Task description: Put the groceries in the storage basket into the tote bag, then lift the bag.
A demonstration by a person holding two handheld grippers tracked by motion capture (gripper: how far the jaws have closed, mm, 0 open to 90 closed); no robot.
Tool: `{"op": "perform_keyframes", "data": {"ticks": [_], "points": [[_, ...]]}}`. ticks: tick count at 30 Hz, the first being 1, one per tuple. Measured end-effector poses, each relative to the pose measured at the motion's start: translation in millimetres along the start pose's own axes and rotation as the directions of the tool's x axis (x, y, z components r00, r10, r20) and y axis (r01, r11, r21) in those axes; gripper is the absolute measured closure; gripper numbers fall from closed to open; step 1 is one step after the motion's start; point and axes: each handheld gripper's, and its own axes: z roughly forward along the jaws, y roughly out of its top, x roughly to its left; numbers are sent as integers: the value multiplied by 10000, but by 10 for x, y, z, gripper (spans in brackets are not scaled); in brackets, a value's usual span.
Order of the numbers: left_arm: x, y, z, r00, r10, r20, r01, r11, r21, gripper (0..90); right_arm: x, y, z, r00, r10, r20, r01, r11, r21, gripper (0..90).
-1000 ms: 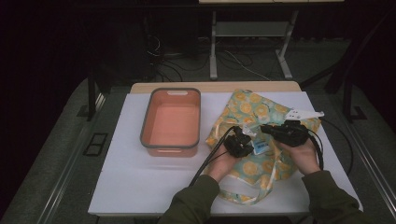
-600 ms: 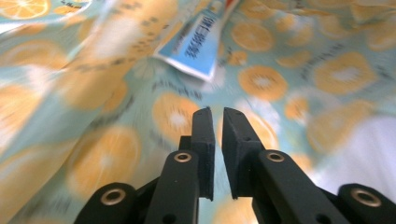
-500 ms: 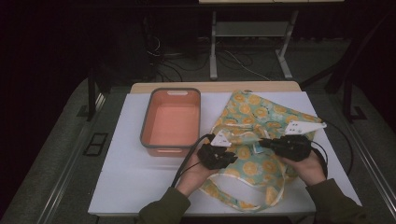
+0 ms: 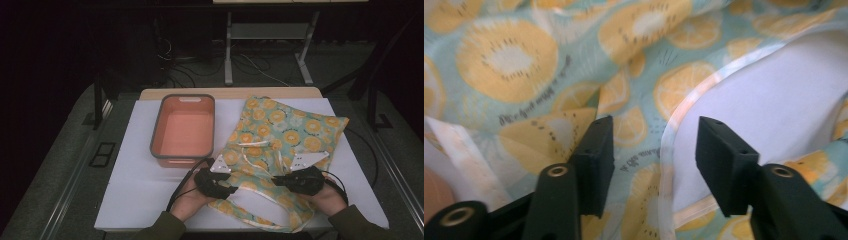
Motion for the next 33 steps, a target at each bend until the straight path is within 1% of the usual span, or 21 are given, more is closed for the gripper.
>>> {"op": "perform_keyframes", "data": {"ticks": [1,2,3,4,7,8,9,11,13,14,18,20,21,22,23,24,27,29,31,32,33], "points": [[5,-15,19,10000,12,-23,-12,9999,104,483,6,-2,-17,9999,77,94,-76,9999,-105,721],[10,-30,37,9999,29,-108,-27,9997,224,502,10,4,-44,9999,133,19,-132,9996,-262,690],[10,-44,41,9998,62,-197,-59,9999,145,538,24,9,-81,9998,205,-14,-205,9988,-442,644],[16,-45,40,9998,20,-222,-17,9999,133,566,46,12,-120,9998,217,-50,-220,9980,-590,631],[17,-47,39,9996,120,-268,-117,9999,121,648,131,-21,-203,9998,161,-145,-171,9972,-733,595],[13,-46,40,9996,180,-227,-177,9998,121,705,153,-44,-214,9995,171,-248,-187,9975,-678,593],[5,-43,44,9996,209,-185,-207,9997,119,763,176,-72,-218,9995,163,-253,-177,9982,-573,586],[-12,-37,50,9995,253,-186,-251,9996,136,834,202,-134,-204,9995,159,-255,-166,9995,-276,566],[-8,-35,52,9998,115,-192,-113,9999,115,871,220,-199,-167,9994,251,-250,-248,9996,111,545],[0,-35,52,9998,93,-169,-92,9999,102,887,235,-225,-149,9995,203,-250,-195,9994,289,531],[24,-42,49,9998,-178,-32,178,9998,60,896,304,-303,-65,9997,70,-217,-50,9959,903,466],[36,-45,49,9996,-272,31,272,9996,40,896,328,-331,-10,9999,-113,-100,125,9922,1239,456],[40,-47,48,9994,-345,57,345,9994,28,897,336,-340,13,9997,-225,-102,237,9905,1356,460],[43,-49,48,9991,-410,75,410,9992,-2,897,343,-338,11,9994,-353,22,347,9901,1363,509],[50,-51,48,9989,-457,106,457,9990,-26,897,353,-334,6,9984,-498,277,453,9885,1441,567],[55,-53,45,9986,-516,120,516,9987,-22,898,350,-336,0,9980,-527,345,472,9882,1456,599],[75,-59,50,9971,-745,160,748,9970,-178,899,349,-335,-8,9968,-669,439,597,9872,1480,751],[93,-59,47,9960,-855,260,863,9958,-306,899,343,-333,-9,9954,-830,486,749,9859,1495,873],[103,-50,32,9951,-935,328,951,9943,-490,899,322,-326,-10,9937,-970,556,876,9846,1510,894],[108,-42,18,9943,-998,382,1020,9928,-622,899,314,-321,-11,9908,-1098,792,970,9837,1512,896],[112,-30,5,9943,-997,376,1023,9921,-726,899,298,-315,-20,9893,-1164,883,1024,9834,1495,897]]}}
